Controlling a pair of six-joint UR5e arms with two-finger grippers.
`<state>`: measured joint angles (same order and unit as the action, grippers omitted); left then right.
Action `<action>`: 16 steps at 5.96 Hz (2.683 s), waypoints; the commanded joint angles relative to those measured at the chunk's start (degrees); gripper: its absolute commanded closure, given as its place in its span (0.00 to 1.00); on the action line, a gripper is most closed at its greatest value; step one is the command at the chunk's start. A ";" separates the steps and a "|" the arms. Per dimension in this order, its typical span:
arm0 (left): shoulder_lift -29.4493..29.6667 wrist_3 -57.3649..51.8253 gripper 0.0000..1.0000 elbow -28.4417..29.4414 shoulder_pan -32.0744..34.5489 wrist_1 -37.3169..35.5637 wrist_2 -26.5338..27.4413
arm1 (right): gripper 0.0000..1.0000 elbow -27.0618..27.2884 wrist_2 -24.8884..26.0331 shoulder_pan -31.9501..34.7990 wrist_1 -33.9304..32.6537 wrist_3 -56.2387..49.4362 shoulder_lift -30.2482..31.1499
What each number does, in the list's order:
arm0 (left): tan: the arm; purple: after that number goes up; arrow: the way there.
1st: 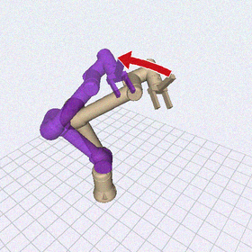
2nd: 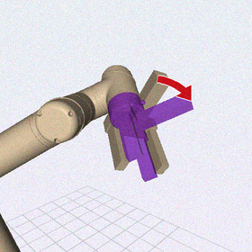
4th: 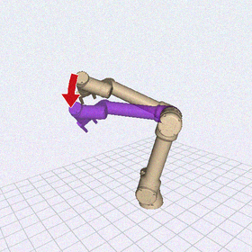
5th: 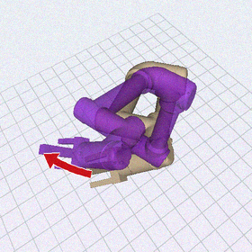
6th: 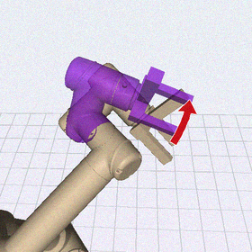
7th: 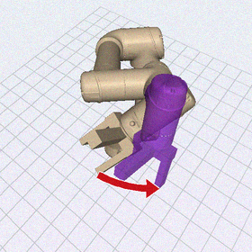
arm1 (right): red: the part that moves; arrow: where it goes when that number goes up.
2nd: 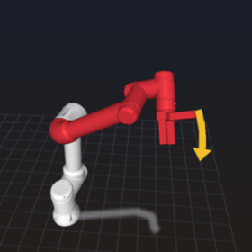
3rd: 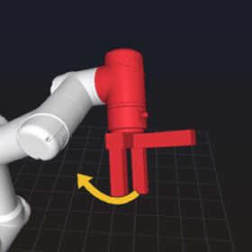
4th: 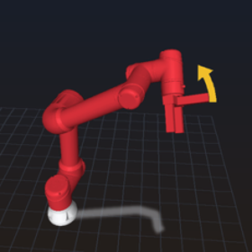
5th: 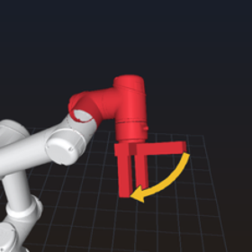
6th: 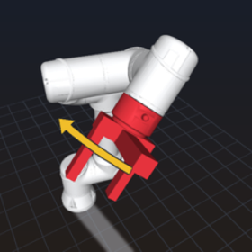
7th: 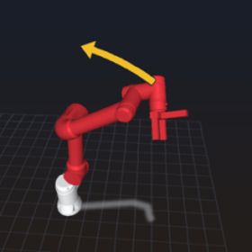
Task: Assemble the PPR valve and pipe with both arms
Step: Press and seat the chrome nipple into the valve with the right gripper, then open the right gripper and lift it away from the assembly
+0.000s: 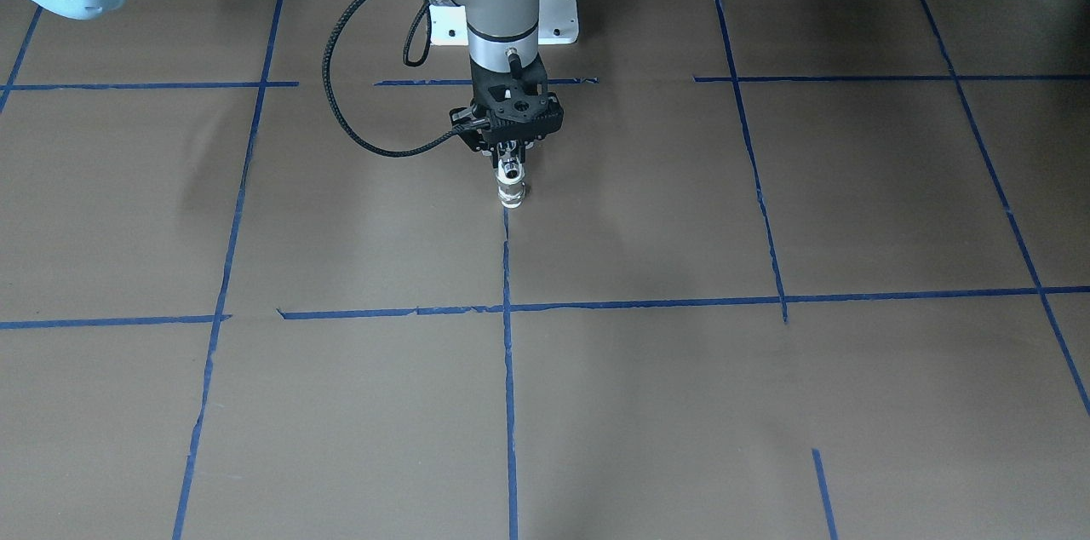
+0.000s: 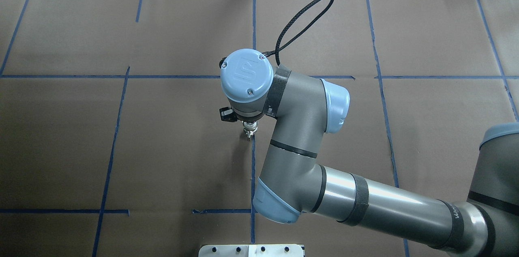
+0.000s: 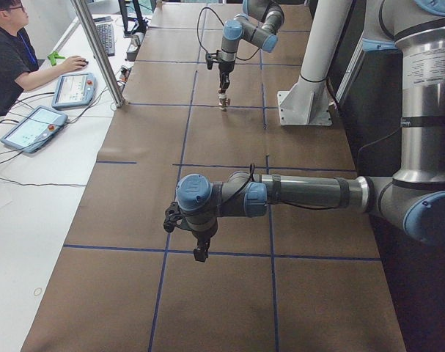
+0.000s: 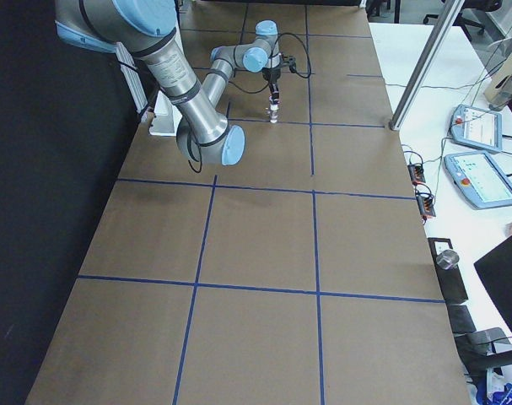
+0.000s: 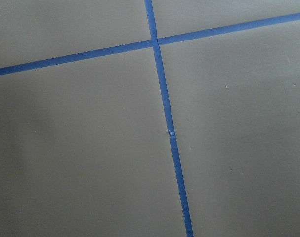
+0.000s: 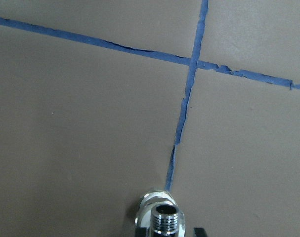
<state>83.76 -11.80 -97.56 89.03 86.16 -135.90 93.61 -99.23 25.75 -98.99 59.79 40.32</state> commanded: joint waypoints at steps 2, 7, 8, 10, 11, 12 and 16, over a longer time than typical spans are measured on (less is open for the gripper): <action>0.00 0.02 0.00 0.00 0.00 -0.02 0.02 | 0.00 0.78 -0.18 0.52 0.02 -0.12 -0.59; -0.35 1.86 0.00 0.18 0.00 -0.11 0.10 | 0.00 1.05 -18.95 19.28 -0.33 -15.43 6.31; -0.35 3.00 0.00 0.09 0.00 -0.02 0.10 | 0.00 1.05 -22.29 26.03 -0.42 -27.42 11.31; -0.26 5.83 0.00 -0.17 0.00 -0.02 0.10 | 0.00 1.22 -24.34 35.38 -0.07 -45.90 20.19; -0.18 5.91 0.00 0.17 0.00 -0.02 0.10 | 0.00 1.83 -32.00 40.55 0.37 -50.78 26.59; -0.35 5.56 0.00 0.00 0.00 -0.02 0.10 | 0.00 3.05 -34.08 46.35 0.20 -60.40 32.83; -0.09 6.00 0.00 0.70 0.00 -0.11 0.28 | 0.00 7.37 -34.37 58.43 0.37 -63.74 50.87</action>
<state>83.75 -5.86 -97.27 89.03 86.11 -135.57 100.40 -134.01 82.04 -98.73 -3.37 87.33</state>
